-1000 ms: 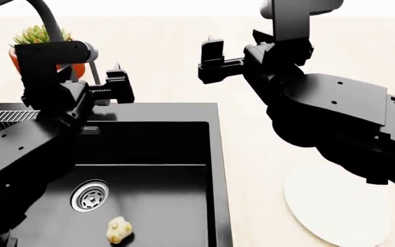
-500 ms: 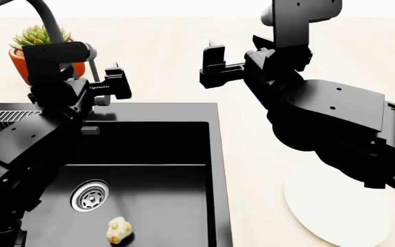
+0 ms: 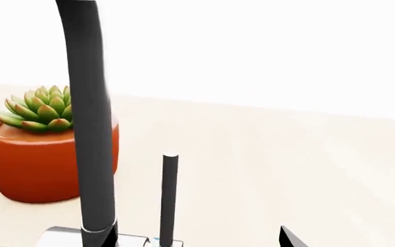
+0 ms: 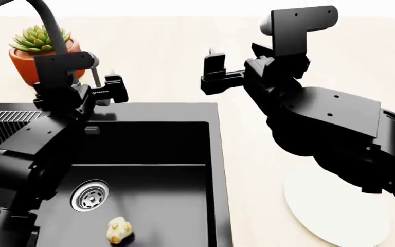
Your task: Pick the ginger from the counter and place it in the sink. Then turn on the sink faucet.
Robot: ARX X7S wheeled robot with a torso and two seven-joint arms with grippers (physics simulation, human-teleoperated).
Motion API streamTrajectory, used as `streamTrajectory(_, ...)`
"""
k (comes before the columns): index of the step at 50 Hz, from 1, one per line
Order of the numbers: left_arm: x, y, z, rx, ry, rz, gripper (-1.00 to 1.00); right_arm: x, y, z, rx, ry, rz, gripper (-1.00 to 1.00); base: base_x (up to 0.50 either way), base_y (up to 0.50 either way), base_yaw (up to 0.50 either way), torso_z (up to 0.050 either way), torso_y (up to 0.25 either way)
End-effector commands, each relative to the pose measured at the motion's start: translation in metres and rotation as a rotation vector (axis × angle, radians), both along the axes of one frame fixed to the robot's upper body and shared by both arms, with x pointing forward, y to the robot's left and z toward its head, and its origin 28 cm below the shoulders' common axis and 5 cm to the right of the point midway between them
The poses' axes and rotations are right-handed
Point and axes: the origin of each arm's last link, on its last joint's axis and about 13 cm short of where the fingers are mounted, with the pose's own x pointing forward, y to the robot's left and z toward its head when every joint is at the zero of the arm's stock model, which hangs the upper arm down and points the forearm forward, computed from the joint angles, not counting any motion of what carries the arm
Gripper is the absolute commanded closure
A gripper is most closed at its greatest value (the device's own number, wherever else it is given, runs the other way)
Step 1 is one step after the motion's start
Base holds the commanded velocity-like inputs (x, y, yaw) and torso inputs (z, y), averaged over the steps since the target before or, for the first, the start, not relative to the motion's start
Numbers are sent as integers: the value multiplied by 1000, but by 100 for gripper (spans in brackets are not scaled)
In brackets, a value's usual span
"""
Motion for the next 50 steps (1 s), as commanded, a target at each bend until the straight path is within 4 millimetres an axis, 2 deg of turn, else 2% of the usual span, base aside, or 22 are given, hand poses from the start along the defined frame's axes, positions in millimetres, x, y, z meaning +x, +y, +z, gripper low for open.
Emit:
streamTrajectory(1,10,3,-5,-1,-5,-4,-100,0,-1,-1,3,3,1,-100,0,0,0,0,0)
streamTrajectory(11,16,2,-8,-7,-10,-26,-100,1,-2,-4,2,7,0,-100,0,0,0,0,0)
streamTrajectory(24,34,19,-27,2,32,70,-100,0,-2,-5,7,10,5,-100,0,0,0,0,0)
streamTrajectory(50,44,15,-43,-26,66,50,-100,0,-5,-11,11,24,5,-100,0,0,0,0,0)
